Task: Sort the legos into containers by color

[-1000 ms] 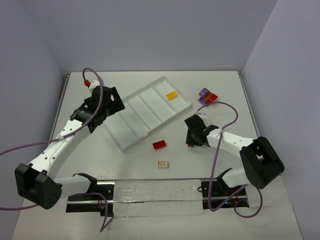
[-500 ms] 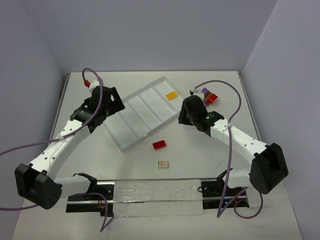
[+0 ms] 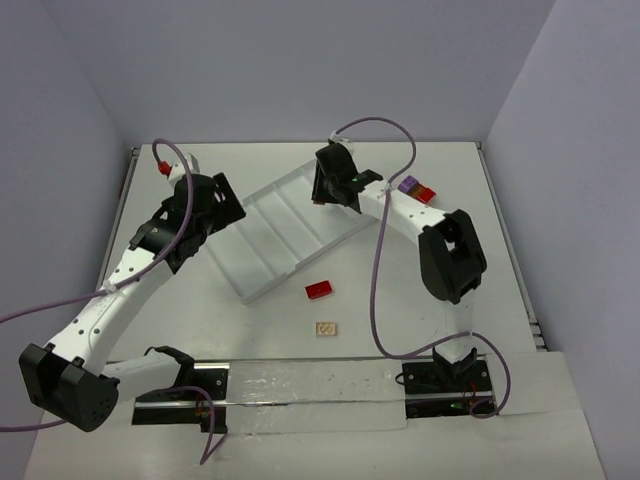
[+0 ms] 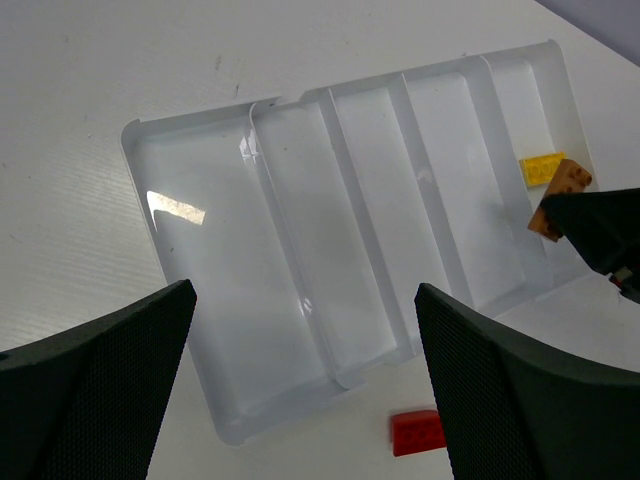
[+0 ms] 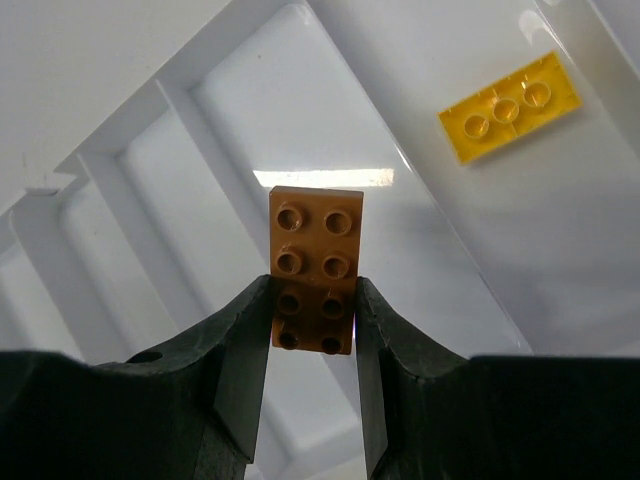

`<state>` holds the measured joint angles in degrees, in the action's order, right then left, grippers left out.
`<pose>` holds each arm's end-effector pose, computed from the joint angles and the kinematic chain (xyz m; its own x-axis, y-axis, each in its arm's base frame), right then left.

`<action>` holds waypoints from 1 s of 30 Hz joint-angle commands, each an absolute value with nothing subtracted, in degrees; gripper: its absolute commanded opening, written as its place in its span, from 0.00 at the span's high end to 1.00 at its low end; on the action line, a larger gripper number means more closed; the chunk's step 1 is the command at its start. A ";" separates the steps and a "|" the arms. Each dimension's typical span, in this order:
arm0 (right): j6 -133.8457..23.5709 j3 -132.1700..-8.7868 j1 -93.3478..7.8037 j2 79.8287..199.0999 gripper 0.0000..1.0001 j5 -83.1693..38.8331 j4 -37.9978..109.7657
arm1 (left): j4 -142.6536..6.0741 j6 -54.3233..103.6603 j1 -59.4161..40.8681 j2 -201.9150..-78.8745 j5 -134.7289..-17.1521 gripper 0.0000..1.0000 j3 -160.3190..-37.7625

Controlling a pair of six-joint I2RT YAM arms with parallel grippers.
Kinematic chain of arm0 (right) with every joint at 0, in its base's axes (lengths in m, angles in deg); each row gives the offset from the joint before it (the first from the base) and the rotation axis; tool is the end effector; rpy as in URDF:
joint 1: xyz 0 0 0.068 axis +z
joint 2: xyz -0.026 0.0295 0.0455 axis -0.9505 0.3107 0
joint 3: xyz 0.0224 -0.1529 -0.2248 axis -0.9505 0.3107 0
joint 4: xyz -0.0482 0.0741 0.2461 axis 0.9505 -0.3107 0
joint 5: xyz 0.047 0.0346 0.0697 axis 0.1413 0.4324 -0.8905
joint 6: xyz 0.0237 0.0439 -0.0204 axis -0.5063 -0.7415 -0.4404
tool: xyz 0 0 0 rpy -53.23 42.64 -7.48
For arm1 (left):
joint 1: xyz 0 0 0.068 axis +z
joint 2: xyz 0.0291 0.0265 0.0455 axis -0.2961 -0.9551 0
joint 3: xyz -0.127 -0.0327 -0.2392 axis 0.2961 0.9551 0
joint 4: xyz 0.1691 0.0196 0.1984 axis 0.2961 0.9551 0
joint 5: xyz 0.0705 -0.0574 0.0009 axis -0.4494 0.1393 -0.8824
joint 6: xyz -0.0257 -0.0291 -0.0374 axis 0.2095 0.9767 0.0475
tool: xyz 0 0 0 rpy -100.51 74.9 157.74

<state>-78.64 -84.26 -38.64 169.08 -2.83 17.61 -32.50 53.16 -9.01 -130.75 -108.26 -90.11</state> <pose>0.3773 0.2389 0.2572 -0.6712 0.1510 -0.7258 -0.0796 0.9587 0.2730 0.2260 -0.0954 0.3404 -0.4754 -0.4211 -0.7724 -0.2580 0.9061 -0.3352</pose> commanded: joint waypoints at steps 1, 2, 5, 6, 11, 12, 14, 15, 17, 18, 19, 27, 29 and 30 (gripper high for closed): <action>-78.17 -94.14 -38.29 174.56 0.59 -1.61 15.70 | -31.39 53.38 -9.41 -129.99 -108.74 0.01 -91.80; -78.11 -96.06 -38.24 176.18 0.54 -1.65 14.59 | -31.12 53.17 -9.41 -129.94 -108.66 0.01 -91.91; -77.82 -99.73 -38.24 179.60 0.25 -2.15 12.11 | -30.72 53.03 -9.41 -129.44 -108.92 0.01 -91.91; -77.73 -100.30 -38.24 179.76 0.20 -2.35 11.92 | -30.64 52.99 -9.41 -129.33 -109.07 0.01 -91.91; -77.07 -98.13 -38.24 176.06 0.17 -2.58 12.31 | -31.06 53.05 -9.41 -129.15 -108.64 0.01 -91.79; -76.74 -97.03 -38.28 174.02 0.17 -2.05 12.27 | -31.16 53.08 -9.41 -129.32 -108.47 0.01 -91.90; -76.33 -94.21 -38.32 170.58 0.17 -0.88 12.34 | -31.50 53.08 -9.41 -129.58 -108.08 0.01 -91.96; -76.11 -91.15 -38.36 167.38 0.18 0.08 12.68 | -31.88 53.04 -9.41 -129.79 -107.66 0.01 -91.83; -75.47 -84.50 -38.53 161.60 0.18 0.92 13.67 | -32.51 52.74 -9.43 -130.28 -106.75 0.01 -91.48; -75.05 -80.57 -38.59 156.62 0.19 1.46 14.32 | -32.88 52.38 -9.49 -130.47 -106.25 0.01 -91.12; -75.04 -76.38 -38.59 153.27 0.19 1.60 14.33 | -33.21 52.24 -9.49 -130.80 -105.67 0.01 -90.79; -83.84 -47.45 -37.80 129.66 0.16 3.47 12.60 | -34.17 41.12 -26.29 -138.97 -104.56 0.09 -91.94; -85.41 -44.11 -37.75 126.37 0.15 4.94 11.30 | -35.25 38.97 -30.28 -141.19 -103.80 0.15 -92.31; -85.90 -43.02 -37.71 124.80 0.14 6.30 9.82 | -36.44 37.62 -32.30 -142.13 -103.10 0.17 -92.28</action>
